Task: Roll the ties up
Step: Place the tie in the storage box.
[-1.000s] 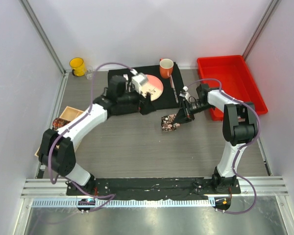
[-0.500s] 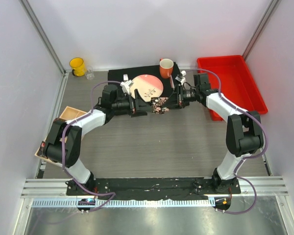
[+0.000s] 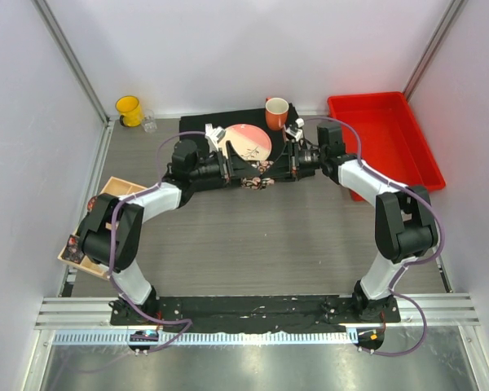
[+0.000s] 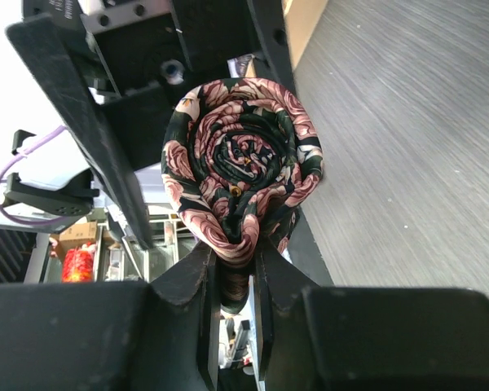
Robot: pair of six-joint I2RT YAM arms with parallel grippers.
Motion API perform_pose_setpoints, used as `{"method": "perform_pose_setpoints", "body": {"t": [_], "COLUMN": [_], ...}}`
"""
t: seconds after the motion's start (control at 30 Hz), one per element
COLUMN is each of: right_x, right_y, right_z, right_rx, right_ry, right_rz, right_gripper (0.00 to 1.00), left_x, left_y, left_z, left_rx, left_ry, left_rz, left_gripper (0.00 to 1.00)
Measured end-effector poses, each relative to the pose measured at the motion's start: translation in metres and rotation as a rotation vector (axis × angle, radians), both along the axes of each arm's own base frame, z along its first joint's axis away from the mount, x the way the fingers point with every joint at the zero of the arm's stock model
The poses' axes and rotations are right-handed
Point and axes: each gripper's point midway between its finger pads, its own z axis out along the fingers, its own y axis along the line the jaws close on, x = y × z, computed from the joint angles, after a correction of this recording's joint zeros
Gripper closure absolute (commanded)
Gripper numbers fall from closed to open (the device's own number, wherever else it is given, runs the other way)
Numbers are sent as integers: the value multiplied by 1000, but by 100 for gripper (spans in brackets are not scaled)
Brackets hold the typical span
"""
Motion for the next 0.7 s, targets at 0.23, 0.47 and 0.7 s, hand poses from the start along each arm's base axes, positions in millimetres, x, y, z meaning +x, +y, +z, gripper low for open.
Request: {"method": "perform_pose_setpoints", "body": {"t": [0.23,0.47,0.7], "right_x": [-3,-8,-10], "right_y": [4,7,7], "right_z": [10,11,12], "right_rx": [21,30,31], "right_ry": [-5,-2,1], "right_rz": [9,27,29], "right_gripper": [99,99,99], "left_x": [-2,-4,-6], "left_y": [-3,-3,-3], "left_z": [-1,3,4], "left_rx": [-6,-40,-52], "left_ry": [11,36,45], "left_rz": [-8,-10,-15], "left_gripper": [13,45,72]}}
